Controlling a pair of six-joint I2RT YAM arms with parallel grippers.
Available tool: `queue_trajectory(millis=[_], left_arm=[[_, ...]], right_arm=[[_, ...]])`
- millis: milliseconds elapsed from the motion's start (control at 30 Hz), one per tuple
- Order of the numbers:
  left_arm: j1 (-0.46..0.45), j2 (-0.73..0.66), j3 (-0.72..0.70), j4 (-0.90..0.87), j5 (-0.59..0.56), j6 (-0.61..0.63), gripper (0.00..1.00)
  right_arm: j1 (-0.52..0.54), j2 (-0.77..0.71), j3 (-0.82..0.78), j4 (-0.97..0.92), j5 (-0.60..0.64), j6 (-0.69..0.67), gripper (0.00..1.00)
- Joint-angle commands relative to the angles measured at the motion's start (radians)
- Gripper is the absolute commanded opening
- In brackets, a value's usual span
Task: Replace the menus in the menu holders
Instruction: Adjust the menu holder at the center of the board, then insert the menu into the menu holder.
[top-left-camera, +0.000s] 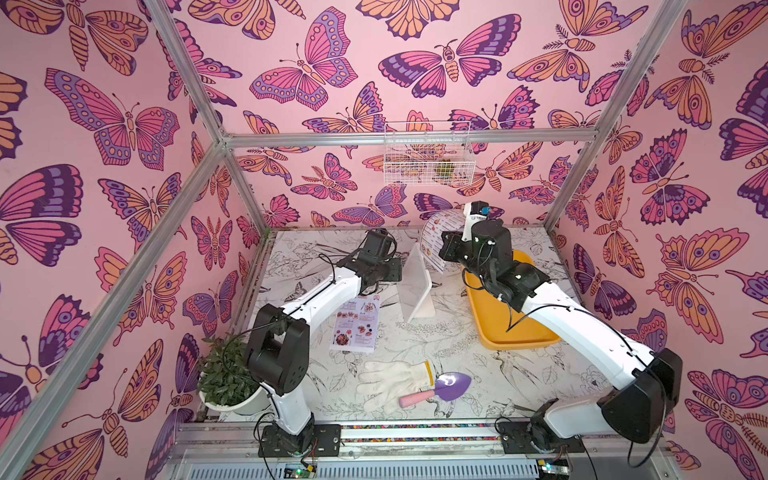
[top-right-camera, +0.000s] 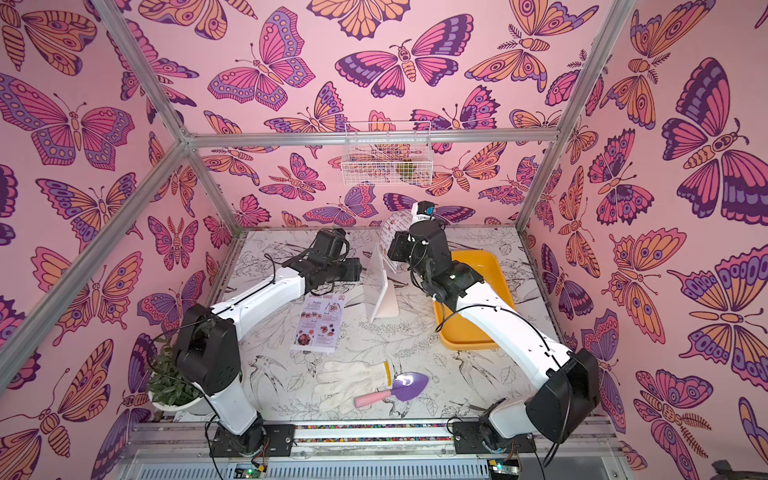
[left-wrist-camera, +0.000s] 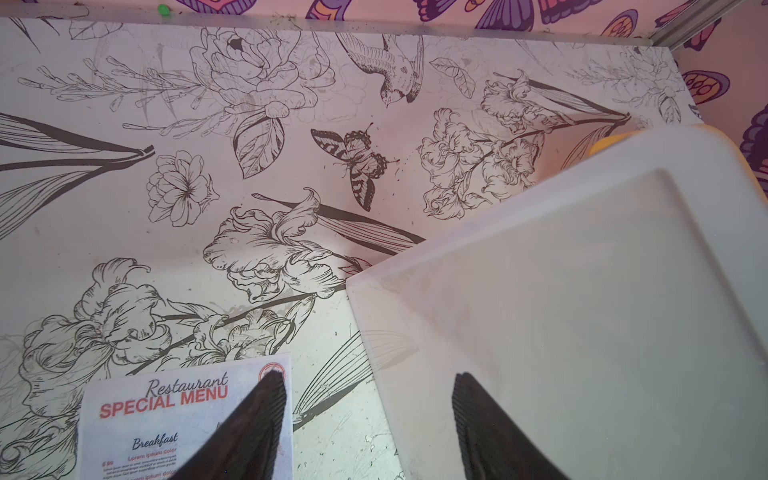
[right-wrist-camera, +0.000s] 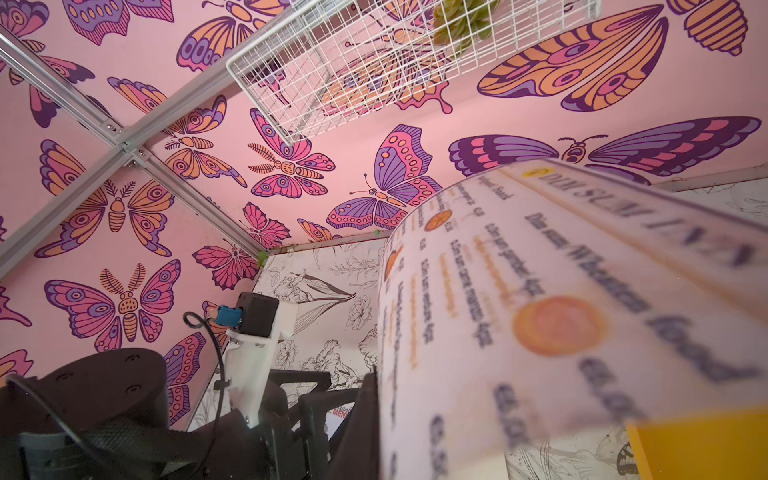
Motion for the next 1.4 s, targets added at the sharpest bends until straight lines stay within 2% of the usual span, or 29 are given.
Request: queue_trajectory(millis=[0, 267, 633, 767, 1367], left_arm=[[0.0, -0.034, -0.02, -0.022, 0.017, 0.007, 0.66], [-0.018, -0.074, -0.054, -0.025, 0.053, 0.014, 0.66], [-0.112, -0.136, -0.158, -0.041, 0.095, -0.022, 0.65], [-0.124, -0.144, -0.168, -0.041, 0.13, -0.036, 0.64], [-0.138, -0.167, -0.187, -0.017, 0.132, -0.063, 0.64]], right_arm=[[-0.005, 0.033, 0.002, 0.009, -0.015, 0.01, 0.0], [-0.01, 0.06, 0.02, 0.019, -0.008, 0.014, 0.0], [-0.006, 0.1, 0.0, 0.067, 0.011, 0.024, 0.0], [0.012, 0.102, -0.017, 0.087, 0.05, 0.013, 0.0], [0.034, 0.124, 0.001, 0.057, 0.133, 0.024, 0.0]])
